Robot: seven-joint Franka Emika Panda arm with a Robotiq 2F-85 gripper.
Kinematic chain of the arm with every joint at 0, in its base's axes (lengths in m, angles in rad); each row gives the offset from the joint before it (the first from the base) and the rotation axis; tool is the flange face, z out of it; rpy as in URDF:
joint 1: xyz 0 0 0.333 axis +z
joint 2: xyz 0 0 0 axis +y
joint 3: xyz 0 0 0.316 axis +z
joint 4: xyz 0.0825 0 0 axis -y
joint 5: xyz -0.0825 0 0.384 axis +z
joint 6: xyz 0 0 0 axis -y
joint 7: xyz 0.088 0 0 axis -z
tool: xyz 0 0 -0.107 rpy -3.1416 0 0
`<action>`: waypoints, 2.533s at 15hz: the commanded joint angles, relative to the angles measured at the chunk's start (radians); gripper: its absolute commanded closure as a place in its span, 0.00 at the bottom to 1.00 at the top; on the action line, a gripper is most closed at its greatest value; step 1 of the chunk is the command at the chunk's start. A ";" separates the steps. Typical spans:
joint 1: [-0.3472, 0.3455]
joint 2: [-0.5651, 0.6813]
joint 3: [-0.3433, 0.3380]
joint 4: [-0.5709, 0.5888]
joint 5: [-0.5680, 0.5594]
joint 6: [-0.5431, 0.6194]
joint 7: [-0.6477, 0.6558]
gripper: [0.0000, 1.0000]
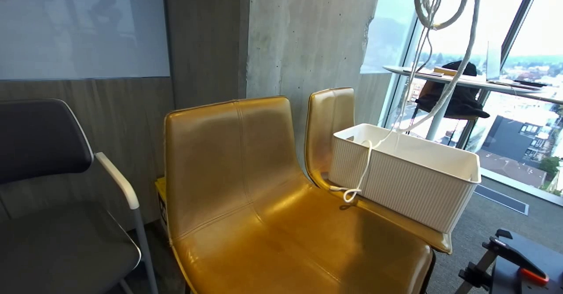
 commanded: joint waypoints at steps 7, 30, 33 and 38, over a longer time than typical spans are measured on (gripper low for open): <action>0.057 -0.092 0.060 -0.350 0.057 0.127 0.019 1.00; 0.072 -0.407 -0.010 -1.466 -0.209 0.895 0.169 1.00; 0.052 -0.442 -0.035 -1.466 -0.192 0.970 0.197 1.00; 0.051 -0.410 -0.026 -1.444 -0.133 1.026 0.246 1.00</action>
